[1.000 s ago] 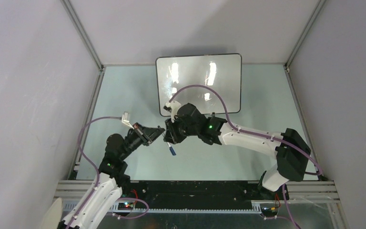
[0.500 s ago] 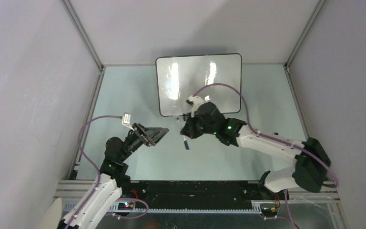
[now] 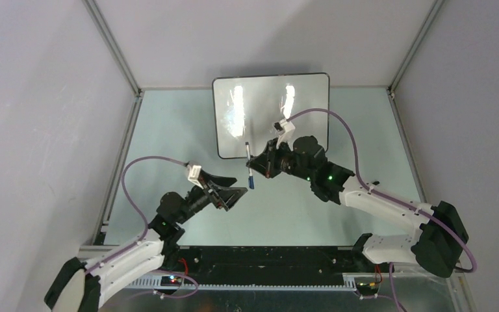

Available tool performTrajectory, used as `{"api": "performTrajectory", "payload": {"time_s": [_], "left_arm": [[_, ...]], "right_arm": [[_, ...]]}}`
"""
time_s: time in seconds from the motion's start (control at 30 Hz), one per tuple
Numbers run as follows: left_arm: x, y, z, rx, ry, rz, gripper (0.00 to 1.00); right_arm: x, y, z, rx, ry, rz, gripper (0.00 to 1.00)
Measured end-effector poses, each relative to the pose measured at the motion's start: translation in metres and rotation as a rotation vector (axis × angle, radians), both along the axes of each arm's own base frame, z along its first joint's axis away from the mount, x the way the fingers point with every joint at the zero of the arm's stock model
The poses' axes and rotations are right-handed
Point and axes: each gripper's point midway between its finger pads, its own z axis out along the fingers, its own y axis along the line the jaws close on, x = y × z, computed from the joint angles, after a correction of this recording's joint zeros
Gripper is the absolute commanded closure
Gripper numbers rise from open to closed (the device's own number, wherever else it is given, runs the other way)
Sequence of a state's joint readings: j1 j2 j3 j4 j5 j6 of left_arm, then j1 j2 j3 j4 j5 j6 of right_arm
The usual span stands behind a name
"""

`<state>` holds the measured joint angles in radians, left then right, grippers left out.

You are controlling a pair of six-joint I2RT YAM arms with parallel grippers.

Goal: Write a sentence on the whiteboard
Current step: Pass from the left arm to the right, then pass from the right arm to the left

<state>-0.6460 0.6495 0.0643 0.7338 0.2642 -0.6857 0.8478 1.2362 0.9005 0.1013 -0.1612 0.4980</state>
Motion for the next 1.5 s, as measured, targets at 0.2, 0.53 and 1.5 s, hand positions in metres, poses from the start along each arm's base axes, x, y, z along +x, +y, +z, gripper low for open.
{"api": "performTrajectory", "payload": {"time_s": [0.2, 0.53, 1.5], "left_arm": [[0.005, -0.013, -0.018, 0.046, 0.002, -0.005, 0.2], [0.004, -0.025, -0.015, 0.013, -0.042, -0.046, 0.43], [-0.008, -0.034, -0.018, 0.047, -0.068, -0.096, 1.0]], "right_arm": [[-0.018, 0.02, 0.0, 0.0, -0.069, 0.088, 1.0], [-0.024, 0.021, -0.02, -0.019, -0.09, 0.12, 1.0], [-0.016, 0.022, -0.008, -0.021, -0.075, 0.125, 0.68]]}}
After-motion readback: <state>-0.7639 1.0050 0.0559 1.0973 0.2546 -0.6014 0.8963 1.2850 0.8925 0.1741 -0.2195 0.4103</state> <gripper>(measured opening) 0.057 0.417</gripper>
